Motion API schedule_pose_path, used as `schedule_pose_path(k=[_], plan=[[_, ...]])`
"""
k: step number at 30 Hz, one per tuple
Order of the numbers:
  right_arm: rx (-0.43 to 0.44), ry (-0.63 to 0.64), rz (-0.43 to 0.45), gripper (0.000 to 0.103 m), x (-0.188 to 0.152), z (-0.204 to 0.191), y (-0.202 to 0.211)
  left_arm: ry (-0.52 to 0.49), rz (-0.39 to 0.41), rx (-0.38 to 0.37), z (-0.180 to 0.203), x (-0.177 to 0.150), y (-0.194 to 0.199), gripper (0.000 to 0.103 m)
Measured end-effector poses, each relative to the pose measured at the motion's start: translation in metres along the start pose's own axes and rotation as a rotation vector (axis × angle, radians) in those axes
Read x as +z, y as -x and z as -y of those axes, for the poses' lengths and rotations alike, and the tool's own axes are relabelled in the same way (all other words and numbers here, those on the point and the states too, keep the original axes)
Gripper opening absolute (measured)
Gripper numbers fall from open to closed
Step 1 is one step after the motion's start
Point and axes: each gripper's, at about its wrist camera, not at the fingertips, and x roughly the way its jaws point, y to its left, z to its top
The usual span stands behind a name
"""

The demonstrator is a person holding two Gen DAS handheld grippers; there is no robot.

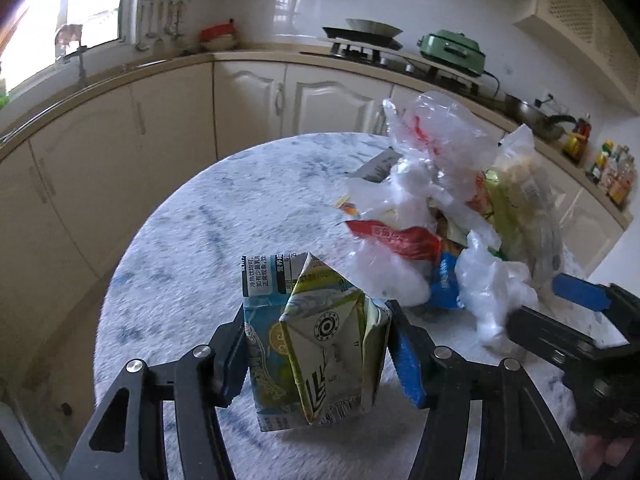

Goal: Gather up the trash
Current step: 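Grasp the juice carton with the left gripper while the right gripper grasps a white plastic bag, then carry both items to the blue bin and open both grippers over it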

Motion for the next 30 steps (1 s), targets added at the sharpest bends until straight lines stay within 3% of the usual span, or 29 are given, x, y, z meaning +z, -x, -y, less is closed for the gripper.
schedule_pose_path(k=[5,7,10,19,30], plan=[[-0.047,0.030,-0.004,0.078,0.003,-0.011,-0.018,0.004,0.002,0.020,0.007,-0.012,0.012,0.057],[-0.066,0.040,0.006,0.064,0.003,-0.012,-0.016,0.006,-0.003,0.022,0.012,-0.015,0.019,0.057],[-0.057,0.052,0.002,0.052,0.000,-0.010,-0.012,0.007,-0.009,0.019,0.015,-0.017,0.026,0.057],[-0.017,0.050,-0.051,0.046,-0.021,-0.005,-0.019,0.004,-0.034,0.019,0.020,-0.025,0.031,0.056],[0.099,-0.027,0.056,0.044,-0.028,0.017,0.031,0.008,0.009,-0.004,0.031,-0.024,0.063,0.055]])
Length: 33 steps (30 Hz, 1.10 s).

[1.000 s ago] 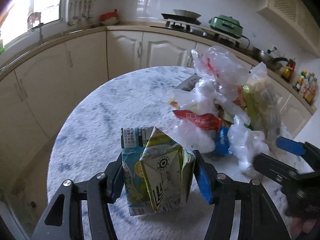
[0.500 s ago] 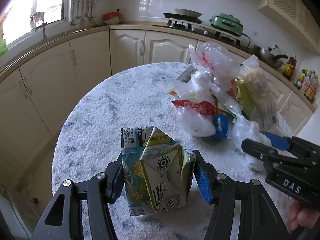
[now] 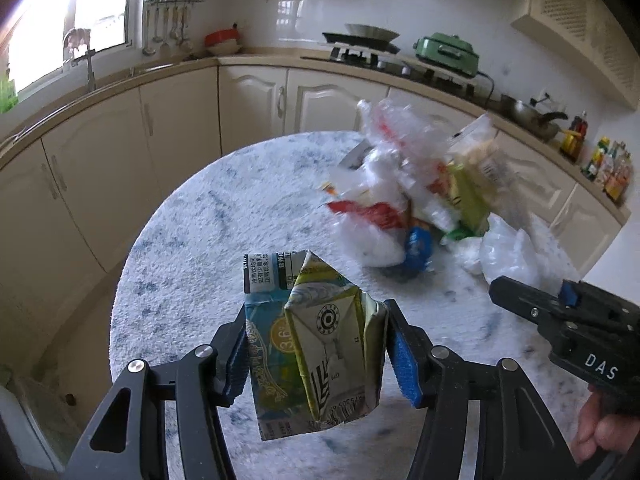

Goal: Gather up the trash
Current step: 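Carry both items to the blue bin and open both grippers over it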

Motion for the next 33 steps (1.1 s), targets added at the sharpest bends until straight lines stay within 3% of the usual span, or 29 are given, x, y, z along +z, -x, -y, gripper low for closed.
schedule_pose_path(k=[9,19,26,33], plan=[[0.011,-0.064,0.126,0.044,0.007,0.037,0.065,-0.061,0.101,-0.059,0.049,0.017,0.048,0.055],[-0.134,-0.210,0.269,0.044,-0.006,0.139,0.152,-0.189,0.172,-0.212,0.156,0.036,0.067,0.055],[-0.317,-0.375,0.283,0.044,-0.052,0.241,0.201,-0.357,0.059,-0.405,0.275,0.035,0.024,0.055],[-0.443,-0.559,0.213,0.044,-0.117,0.340,0.211,-0.500,-0.103,-0.518,0.374,0.022,-0.033,0.055]])
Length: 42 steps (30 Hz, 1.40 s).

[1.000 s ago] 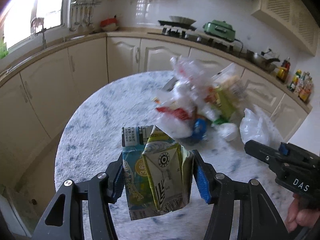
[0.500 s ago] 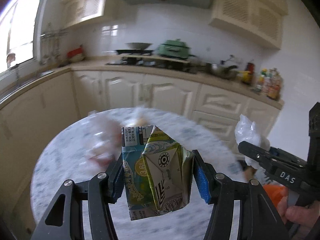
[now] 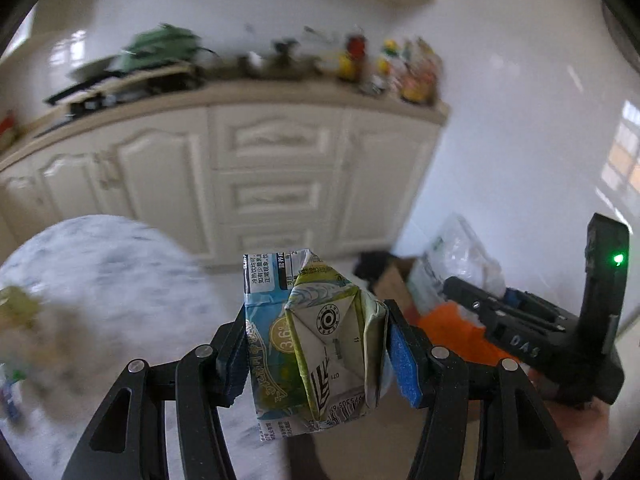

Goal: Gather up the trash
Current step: 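Carry both items to the blue bin and open both grippers over it, then move both tools back to the trash pile on the table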

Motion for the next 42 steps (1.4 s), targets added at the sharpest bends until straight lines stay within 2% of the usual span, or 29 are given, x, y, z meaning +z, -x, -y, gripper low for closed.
schedule_pose_path(k=[7,11,17,19,21,22,23,25,27,30,33,37,42], plan=[[-0.049,-0.119,-0.121,0.044,-0.020,0.073,-0.063,-0.051,-0.219,-0.037,0.034,0.026,-0.124,0.055],[-0.059,-0.185,-0.187,0.044,-0.031,0.107,-0.100,-0.058,-0.351,-0.024,0.036,0.042,-0.202,0.055],[-0.064,-0.248,-0.264,0.046,-0.044,0.138,-0.141,-0.077,-0.463,-0.002,0.056,0.060,-0.290,0.055],[-0.076,-0.266,-0.273,0.048,-0.047,0.144,-0.149,-0.080,-0.489,0.005,0.068,0.066,-0.309,0.059],[-0.074,-0.281,-0.293,0.049,-0.050,0.149,-0.157,-0.073,-0.505,0.033,0.066,0.071,-0.327,0.078],[-0.079,-0.294,-0.297,0.054,-0.052,0.152,-0.159,-0.069,-0.506,0.046,0.063,0.067,-0.335,0.084],[-0.081,-0.300,-0.299,0.058,-0.054,0.154,-0.162,-0.065,-0.506,0.054,0.062,0.068,-0.339,0.090],[-0.086,-0.312,-0.307,0.076,-0.057,0.158,-0.165,-0.058,-0.505,0.068,0.062,0.064,-0.339,0.091],[-0.092,-0.330,-0.303,0.089,-0.060,0.161,-0.166,-0.057,-0.503,0.083,0.063,0.063,-0.335,0.092],[-0.102,-0.365,-0.301,0.103,-0.063,0.165,-0.162,-0.069,-0.474,0.111,0.066,0.064,-0.320,0.095],[-0.123,-0.371,-0.301,0.103,-0.063,0.163,-0.155,-0.078,-0.428,0.127,0.071,0.068,-0.295,0.098],[-0.135,-0.363,-0.287,0.103,-0.059,0.155,-0.139,-0.069,-0.368,0.110,0.074,0.069,-0.255,0.099],[-0.131,-0.318,-0.236,0.103,-0.044,0.128,-0.107,-0.066,-0.258,0.094,0.075,0.066,-0.192,0.102]])
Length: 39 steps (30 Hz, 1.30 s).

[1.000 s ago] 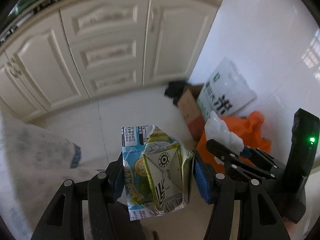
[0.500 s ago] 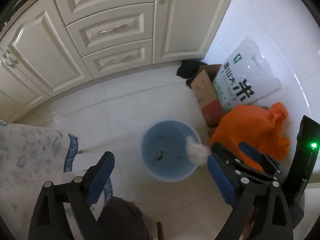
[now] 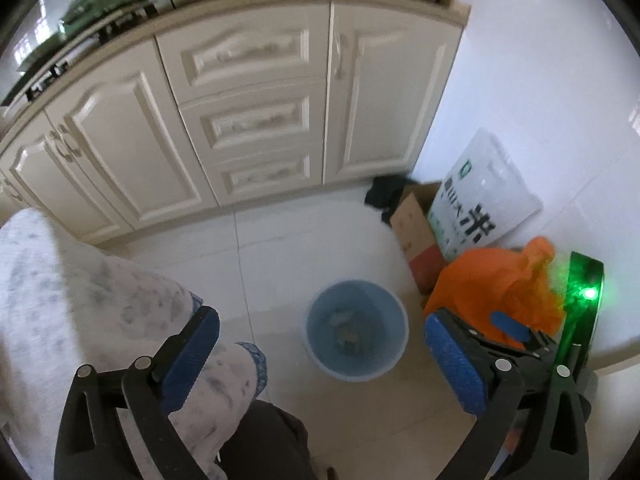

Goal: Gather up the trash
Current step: 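Move both tools back to the trash pile on the table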

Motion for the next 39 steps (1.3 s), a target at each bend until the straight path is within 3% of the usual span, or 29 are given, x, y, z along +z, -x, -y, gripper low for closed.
schedule_pose_path(k=[6,13,21,33,39], plan=[[0.028,0.084,0.085,0.103,-0.003,-0.053,0.057,0.035,0.149,-0.010,-0.033,-0.042,0.082,0.102],[0.100,0.206,0.179,0.103,-0.016,-0.134,0.114,0.126,0.316,0.047,-0.091,-0.114,0.170,0.102],[0.193,0.379,0.254,0.103,-0.048,-0.232,0.168,0.200,0.471,0.187,-0.147,-0.204,0.261,0.102],[0.307,0.618,0.385,0.103,-0.121,-0.351,0.221,0.356,0.608,0.365,-0.184,-0.333,0.358,0.102],[0.343,0.707,0.410,0.103,-0.154,-0.389,0.229,0.413,0.648,0.475,-0.189,-0.375,0.380,0.102]])
